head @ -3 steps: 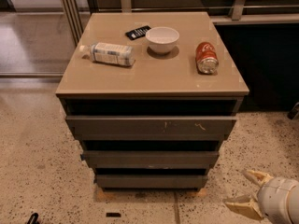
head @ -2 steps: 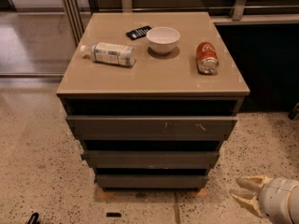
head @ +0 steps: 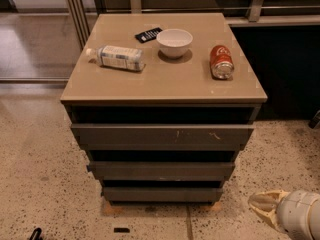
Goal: Open bottom drawer
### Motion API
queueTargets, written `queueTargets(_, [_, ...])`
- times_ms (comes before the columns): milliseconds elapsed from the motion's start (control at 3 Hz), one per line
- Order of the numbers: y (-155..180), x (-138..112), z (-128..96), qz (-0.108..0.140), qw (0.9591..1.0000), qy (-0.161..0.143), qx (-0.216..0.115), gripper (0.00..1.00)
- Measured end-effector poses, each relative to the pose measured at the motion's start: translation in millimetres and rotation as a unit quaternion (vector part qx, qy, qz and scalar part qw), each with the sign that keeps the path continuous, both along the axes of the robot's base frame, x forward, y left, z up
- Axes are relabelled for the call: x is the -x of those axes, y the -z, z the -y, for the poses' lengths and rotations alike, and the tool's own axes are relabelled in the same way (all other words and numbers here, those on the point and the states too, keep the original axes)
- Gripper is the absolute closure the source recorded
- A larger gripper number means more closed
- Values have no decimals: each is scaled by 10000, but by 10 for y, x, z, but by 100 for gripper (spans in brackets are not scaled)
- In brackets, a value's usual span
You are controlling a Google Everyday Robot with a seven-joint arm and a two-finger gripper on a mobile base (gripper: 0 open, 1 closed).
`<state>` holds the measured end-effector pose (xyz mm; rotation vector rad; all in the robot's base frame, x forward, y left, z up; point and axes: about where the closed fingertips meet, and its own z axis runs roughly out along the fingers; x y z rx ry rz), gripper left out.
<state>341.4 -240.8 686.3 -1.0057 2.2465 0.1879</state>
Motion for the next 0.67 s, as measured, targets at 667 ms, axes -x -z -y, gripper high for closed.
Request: queueTargets(667, [699, -136, 82, -88, 9976, 569, -386, 100])
